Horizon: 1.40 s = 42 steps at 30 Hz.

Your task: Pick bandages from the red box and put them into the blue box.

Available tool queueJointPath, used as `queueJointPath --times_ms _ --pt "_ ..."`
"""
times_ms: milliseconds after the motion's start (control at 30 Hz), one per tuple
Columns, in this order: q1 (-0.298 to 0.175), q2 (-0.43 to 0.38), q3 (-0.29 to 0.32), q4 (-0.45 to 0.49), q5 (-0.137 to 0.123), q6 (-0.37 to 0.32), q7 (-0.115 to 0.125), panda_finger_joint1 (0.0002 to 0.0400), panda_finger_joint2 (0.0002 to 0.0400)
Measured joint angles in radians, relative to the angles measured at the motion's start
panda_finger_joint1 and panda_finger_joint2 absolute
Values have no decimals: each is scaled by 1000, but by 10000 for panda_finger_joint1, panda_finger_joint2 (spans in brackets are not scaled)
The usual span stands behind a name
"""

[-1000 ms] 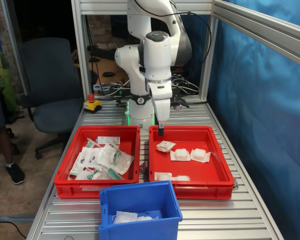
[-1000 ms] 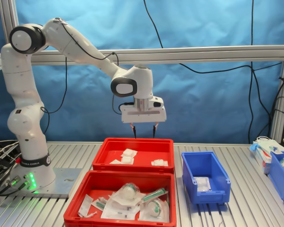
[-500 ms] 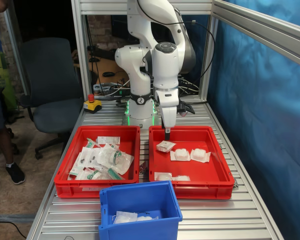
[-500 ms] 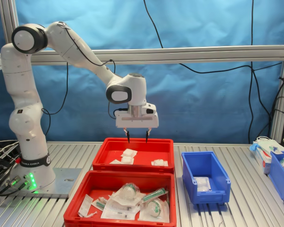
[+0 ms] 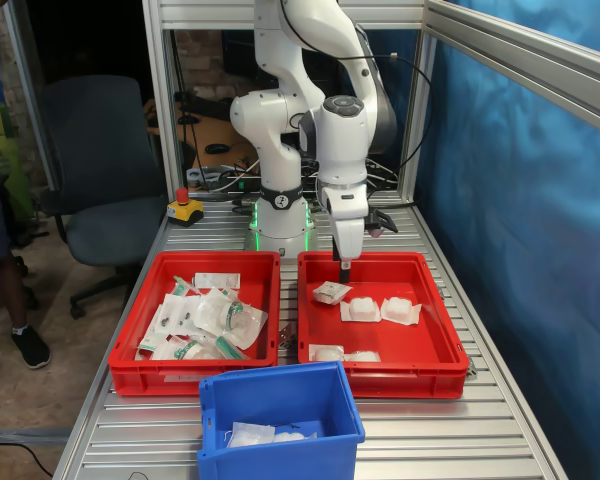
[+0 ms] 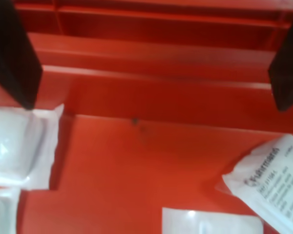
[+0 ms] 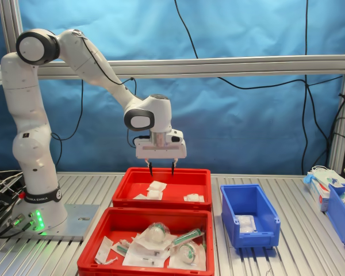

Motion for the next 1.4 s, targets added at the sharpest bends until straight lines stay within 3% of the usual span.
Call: queueJointPath --times_ms 367,1000,1400 --pt "35 1 3 -27 0 28 38 400 400" --pt "38 7 3 -40 0 45 55 400 400" --pt "38 46 3 -43 0 106 57 400 400"
